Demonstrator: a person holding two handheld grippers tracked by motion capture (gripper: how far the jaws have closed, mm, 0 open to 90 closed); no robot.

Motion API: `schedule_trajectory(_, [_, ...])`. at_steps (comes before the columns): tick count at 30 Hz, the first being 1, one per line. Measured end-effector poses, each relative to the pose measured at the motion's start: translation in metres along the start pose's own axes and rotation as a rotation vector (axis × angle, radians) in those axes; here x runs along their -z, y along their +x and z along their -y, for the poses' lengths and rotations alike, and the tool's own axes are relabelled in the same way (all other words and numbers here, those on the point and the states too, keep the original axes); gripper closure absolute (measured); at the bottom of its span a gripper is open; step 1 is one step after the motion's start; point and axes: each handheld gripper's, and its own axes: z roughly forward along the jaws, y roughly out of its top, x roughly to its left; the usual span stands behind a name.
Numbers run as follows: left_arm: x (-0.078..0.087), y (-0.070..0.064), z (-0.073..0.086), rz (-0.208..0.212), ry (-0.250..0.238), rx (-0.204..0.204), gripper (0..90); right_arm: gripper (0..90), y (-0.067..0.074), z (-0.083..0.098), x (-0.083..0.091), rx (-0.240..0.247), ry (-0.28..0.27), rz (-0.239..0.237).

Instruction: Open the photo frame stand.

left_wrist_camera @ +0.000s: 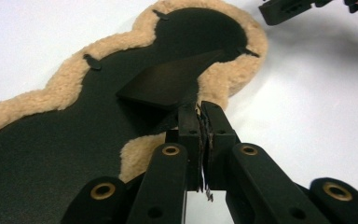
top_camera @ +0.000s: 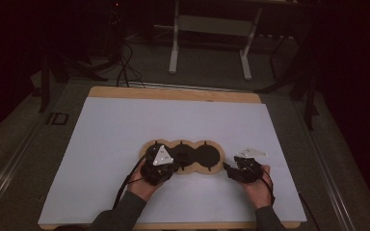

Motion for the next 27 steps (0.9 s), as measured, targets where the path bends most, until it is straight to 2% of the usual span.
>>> schedule_trajectory(6, [0.004, -0.007, -0.004, 0.017, -0.015, -0.028, 82.7, 46.0, 0.000, 0.000, 0.000, -0.001, -0.001, 0.000])
schedule_trajectory(10, [0.009, -0.013, -0.009, 0.021, -0.032, -0.055, 76.7, 46.0, 0.000, 0.000, 0.000, 0.001, -0.001, -0.001])
schedule_trajectory(15, [0.015, -0.018, -0.018, -0.006, -0.050, -0.078, 67.6, 46.0, 0.000, 0.000, 0.000, -0.003, 0.000, -0.001])
schedule_trajectory(18, [0.017, -0.018, -0.022, -0.023, -0.053, -0.086, 62.0, 46.0, 0.000, 0.001, -0.001, -0.003, 0.000, 0.000])
schedule_trajectory(23, [0.017, -0.015, -0.027, -0.021, -0.046, -0.105, 59.7, 46.0, 0.000, 0.001, -0.001, -0.005, 0.001, 0.001])
schedule_trajectory(27, [0.013, -0.011, -0.033, -0.019, -0.027, -0.102, 55.5, 45.9, -0.001, 0.001, 0.000, -0.006, -0.001, 0.000])
